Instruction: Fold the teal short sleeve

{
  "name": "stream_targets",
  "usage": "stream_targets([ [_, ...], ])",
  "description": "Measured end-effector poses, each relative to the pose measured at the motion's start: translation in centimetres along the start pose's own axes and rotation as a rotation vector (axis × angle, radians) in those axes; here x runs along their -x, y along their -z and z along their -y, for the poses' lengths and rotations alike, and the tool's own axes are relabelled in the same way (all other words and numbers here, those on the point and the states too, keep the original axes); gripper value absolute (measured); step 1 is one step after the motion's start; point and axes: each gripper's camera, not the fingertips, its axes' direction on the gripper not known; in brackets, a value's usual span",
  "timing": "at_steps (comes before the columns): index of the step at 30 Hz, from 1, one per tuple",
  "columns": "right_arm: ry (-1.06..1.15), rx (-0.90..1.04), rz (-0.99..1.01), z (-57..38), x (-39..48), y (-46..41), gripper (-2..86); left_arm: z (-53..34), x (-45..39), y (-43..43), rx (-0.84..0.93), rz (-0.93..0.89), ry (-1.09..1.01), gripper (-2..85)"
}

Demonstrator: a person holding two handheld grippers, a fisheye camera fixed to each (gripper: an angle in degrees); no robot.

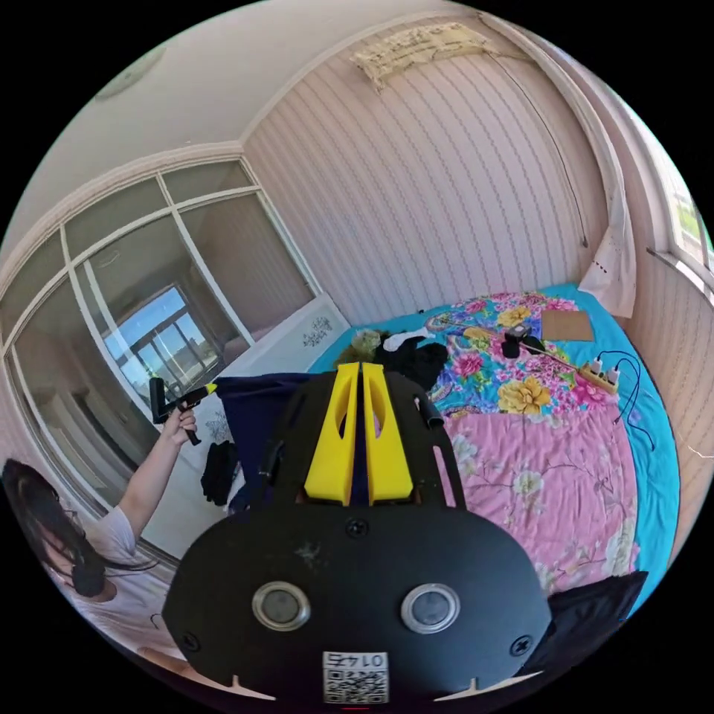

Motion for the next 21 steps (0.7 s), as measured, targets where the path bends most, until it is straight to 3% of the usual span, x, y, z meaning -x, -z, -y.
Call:
stream_targets([
  [4,0.180,-0.186,0.069,1.8,2.1,4.3,0.2,1.7,-1.7,1.4,-0.129,-0.028,-0.065,-1.0],
  [9,0.267,-0.073,0.010,-4.8,0.3,3.4,0.2,-4.6,-0.8,-1.7,0.012,-0.038,-0.096,-1.0],
  [17,-0.118,0.382,0.003,-28.8,-13.4,-8.3,0.1,-27.4,4.0,-11.9,0.435,0.045,0.018,-1.0],
  [21,-0.335,0.506,-0.008,-38.3,-18.3,-11.3,0.1,-36.4,5.1,-15.3,0.626,0.103,0.079,-1.0],
])
